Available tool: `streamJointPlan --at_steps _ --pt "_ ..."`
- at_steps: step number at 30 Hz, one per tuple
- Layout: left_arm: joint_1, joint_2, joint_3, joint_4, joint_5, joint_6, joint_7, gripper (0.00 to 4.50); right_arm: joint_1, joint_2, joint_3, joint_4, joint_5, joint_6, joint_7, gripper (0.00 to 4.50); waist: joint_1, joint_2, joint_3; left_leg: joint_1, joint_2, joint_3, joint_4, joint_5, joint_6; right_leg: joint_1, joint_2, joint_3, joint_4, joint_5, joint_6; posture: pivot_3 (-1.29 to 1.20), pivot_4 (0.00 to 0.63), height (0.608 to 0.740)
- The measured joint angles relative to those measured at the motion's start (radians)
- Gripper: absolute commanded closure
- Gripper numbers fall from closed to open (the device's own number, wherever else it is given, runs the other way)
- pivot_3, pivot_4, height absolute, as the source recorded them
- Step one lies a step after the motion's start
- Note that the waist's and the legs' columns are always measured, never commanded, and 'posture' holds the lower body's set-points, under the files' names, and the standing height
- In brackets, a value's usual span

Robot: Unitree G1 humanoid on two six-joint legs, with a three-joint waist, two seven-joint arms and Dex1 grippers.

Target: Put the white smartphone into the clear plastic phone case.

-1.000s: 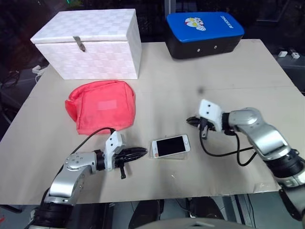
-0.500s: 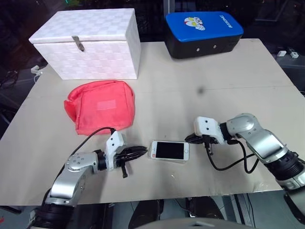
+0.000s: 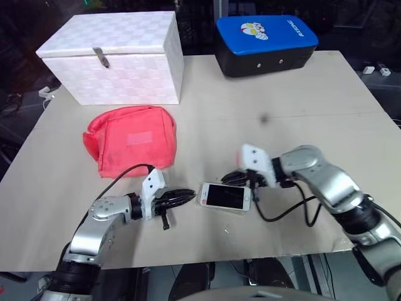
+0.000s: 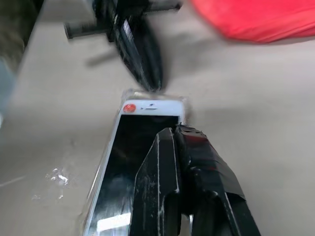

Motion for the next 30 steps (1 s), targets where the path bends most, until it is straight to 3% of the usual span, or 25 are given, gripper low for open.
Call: streamJointPlan --at_steps 5,16,24,30 --pt "0.0 0.002 0.0 0.001 0.003 0.0 -0.002 4.17 -0.071 0.033 0.102 0.082 -0.076 -0.023 0.016 4.5 0.001 0.0 0.0 0.0 0.0 0.0 0.001 0.0 0.0 0.0 0.0 0.0 0.0 0.0 0.0 0.0 0.15 0.74" --pt "-0.014 -0.015 -0.021 0.001 0.014 0.012 0.017 4.17 -0.112 0.099 0.142 0.199 -0.114 -0.009 0.071 4.5 0.0 0.002 -0.011 0.005 0.0 0.0 0.001 0.0 0.0 0.004 0.0 0.0 0.001 0.0 0.0 0.0 0.15 0.74" --pt "-0.029 -0.019 -0.029 0.0 0.013 0.018 0.022 4.17 0.0 0.093 -0.03 0.101 0.007 0.122 0.028 4.5 0.002 0.004 -0.01 0.001 -0.001 -0.001 0.002 0.0 0.0 0.001 0.0 -0.001 0.001 0.0 0.0 0.0 0.15 0.74" --pt "-0.032 -0.018 -0.033 -0.003 0.012 0.028 0.015 4.17 0.018 0.024 -0.176 -0.12 0.088 0.24 -0.036 4.5 0.003 0.004 -0.009 0.0 0.0 -0.002 0.001 0.0 0.0 0.001 0.0 -0.001 0.0 0.0 0.0 0.0 0.15 0.74"
